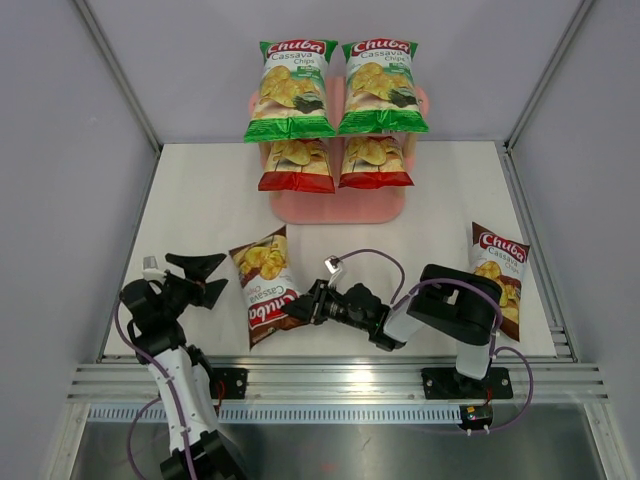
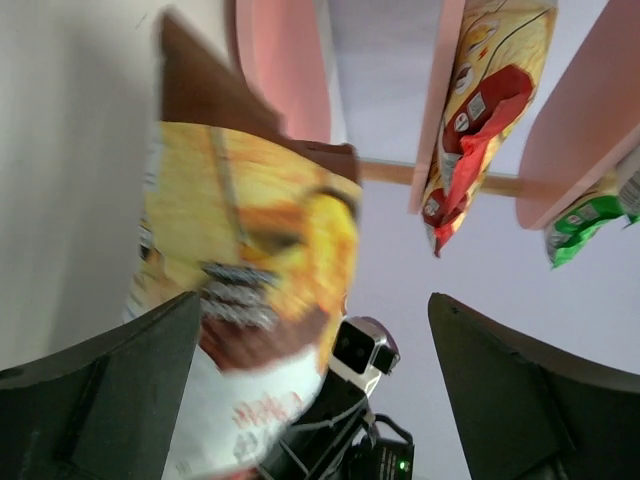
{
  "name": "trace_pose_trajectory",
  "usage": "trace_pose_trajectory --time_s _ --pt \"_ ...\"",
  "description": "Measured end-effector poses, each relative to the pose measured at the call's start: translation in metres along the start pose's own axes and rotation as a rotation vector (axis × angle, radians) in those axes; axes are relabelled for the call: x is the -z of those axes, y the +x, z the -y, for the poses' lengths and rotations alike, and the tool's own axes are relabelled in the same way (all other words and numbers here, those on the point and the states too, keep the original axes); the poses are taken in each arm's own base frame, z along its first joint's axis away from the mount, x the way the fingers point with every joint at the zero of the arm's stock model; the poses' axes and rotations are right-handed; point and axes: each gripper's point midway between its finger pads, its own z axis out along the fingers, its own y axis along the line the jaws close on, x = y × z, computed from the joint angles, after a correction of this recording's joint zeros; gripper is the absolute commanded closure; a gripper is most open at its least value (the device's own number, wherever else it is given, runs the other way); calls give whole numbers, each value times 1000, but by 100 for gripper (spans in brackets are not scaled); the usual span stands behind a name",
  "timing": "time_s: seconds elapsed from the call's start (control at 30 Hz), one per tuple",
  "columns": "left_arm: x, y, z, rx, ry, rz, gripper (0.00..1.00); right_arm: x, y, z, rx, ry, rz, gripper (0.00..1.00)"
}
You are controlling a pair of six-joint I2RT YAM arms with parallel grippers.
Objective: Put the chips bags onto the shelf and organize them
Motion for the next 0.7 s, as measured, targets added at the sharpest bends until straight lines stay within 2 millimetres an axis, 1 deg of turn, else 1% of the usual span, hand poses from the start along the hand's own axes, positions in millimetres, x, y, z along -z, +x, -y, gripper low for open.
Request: trace_pose_trajectory --time_s 0.13,0.2,0.27,0.47,0.6,0.7 --pt "3 -3 10 -78 -27 2 1 18 1 34 -1 95 -8 83" --pt "5 -5 16 -130 -34 3 1 24 -2 42 -4 117 -3 83" --pt "6 -7 20 -173 -45 3 1 29 -10 45 -7 127 14 84" --pt "12 -10 28 -285 -77 11 1 44 -46 54 -17 154 99 85" --pt "13 -9 25 -318 -91 4 1 51 -75 56 -24 151 158 85" --pt "14 -8 22 -327 -101 -3 1 55 -92 58 -28 146 187 85"
